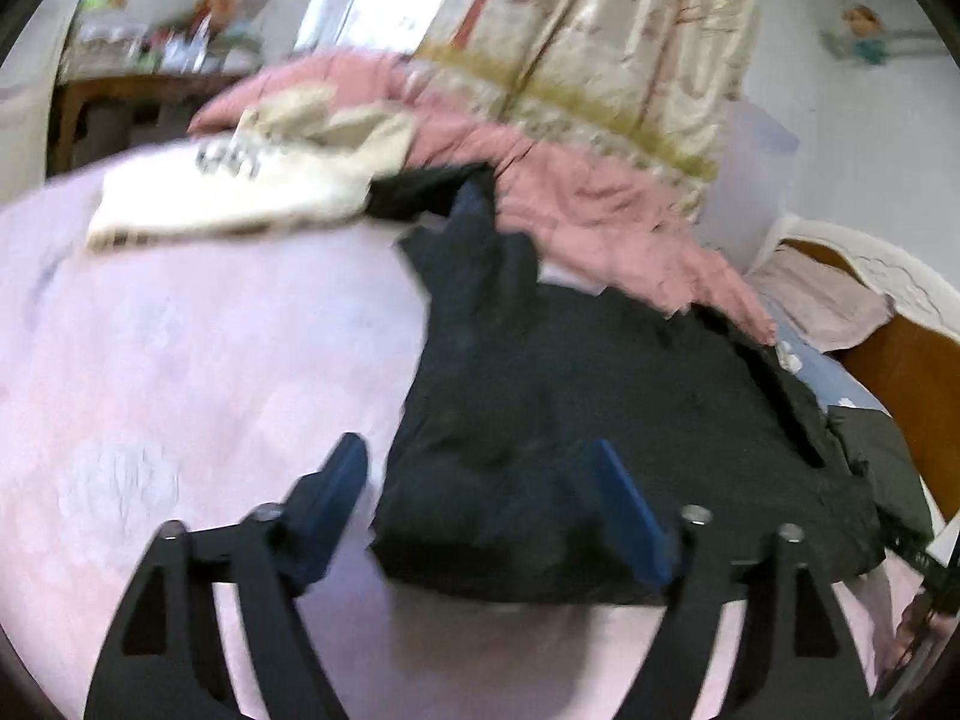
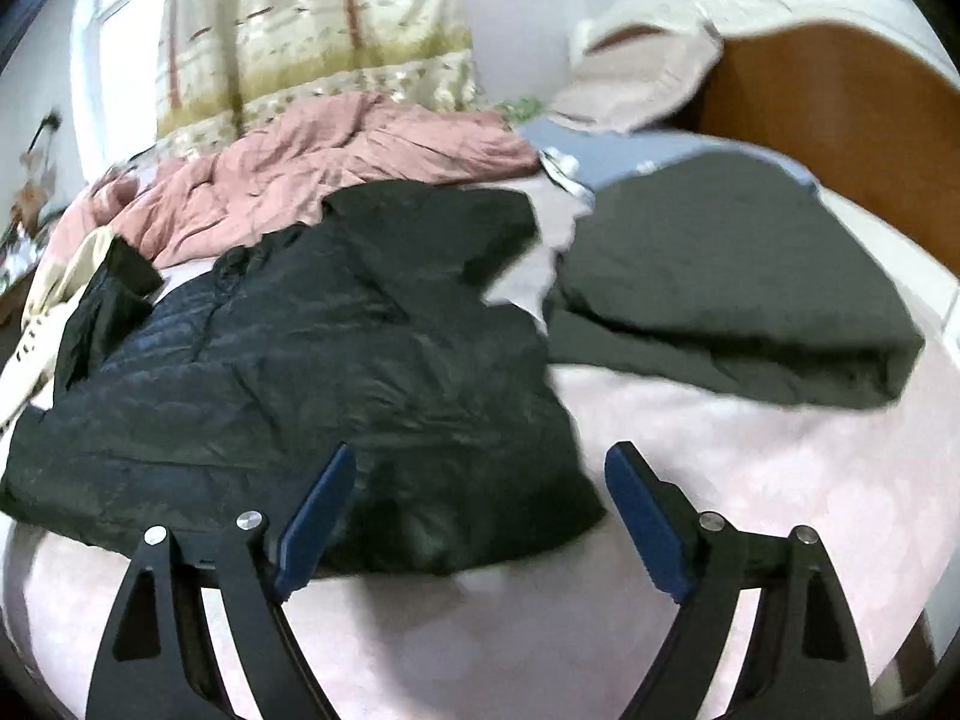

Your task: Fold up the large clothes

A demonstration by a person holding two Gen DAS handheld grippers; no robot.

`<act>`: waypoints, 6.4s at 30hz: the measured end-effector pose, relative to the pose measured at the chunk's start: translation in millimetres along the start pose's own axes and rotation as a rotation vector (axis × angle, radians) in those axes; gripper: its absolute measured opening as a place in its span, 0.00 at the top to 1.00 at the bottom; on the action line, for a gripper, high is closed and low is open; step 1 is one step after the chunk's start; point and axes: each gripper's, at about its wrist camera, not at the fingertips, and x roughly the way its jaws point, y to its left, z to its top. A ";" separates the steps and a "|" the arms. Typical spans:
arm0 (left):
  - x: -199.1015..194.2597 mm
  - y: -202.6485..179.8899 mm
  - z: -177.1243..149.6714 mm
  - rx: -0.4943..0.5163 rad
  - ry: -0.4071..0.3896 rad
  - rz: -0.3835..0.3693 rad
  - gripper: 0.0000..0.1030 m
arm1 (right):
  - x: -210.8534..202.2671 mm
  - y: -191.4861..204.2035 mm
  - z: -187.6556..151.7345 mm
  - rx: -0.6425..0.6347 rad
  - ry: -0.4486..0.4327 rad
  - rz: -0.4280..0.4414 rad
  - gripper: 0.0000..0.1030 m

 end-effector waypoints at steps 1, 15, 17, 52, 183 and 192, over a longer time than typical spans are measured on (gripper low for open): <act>10.7 2.6 -0.9 -0.003 0.066 0.032 0.24 | 4.4 -3.6 -0.7 -0.007 0.010 -0.032 0.15; -28.6 -3.9 -18.4 0.006 0.052 -0.079 0.92 | -8.4 -5.7 -13.6 -0.017 0.064 0.169 0.92; -43.5 -0.6 -22.9 0.021 0.028 -0.062 0.92 | -27.3 -10.7 -19.5 0.005 0.052 0.195 0.92; -100.6 -31.0 -2.9 0.176 -0.163 0.081 0.01 | -101.5 -36.3 -5.7 0.041 -0.188 0.238 0.15; 17.3 -90.7 46.4 0.264 -0.097 0.206 0.13 | 59.8 285.5 10.1 -0.568 0.274 0.504 0.87; 31.1 -89.0 43.3 0.265 -0.055 0.225 0.13 | 61.8 247.7 46.9 -0.447 0.301 0.571 0.47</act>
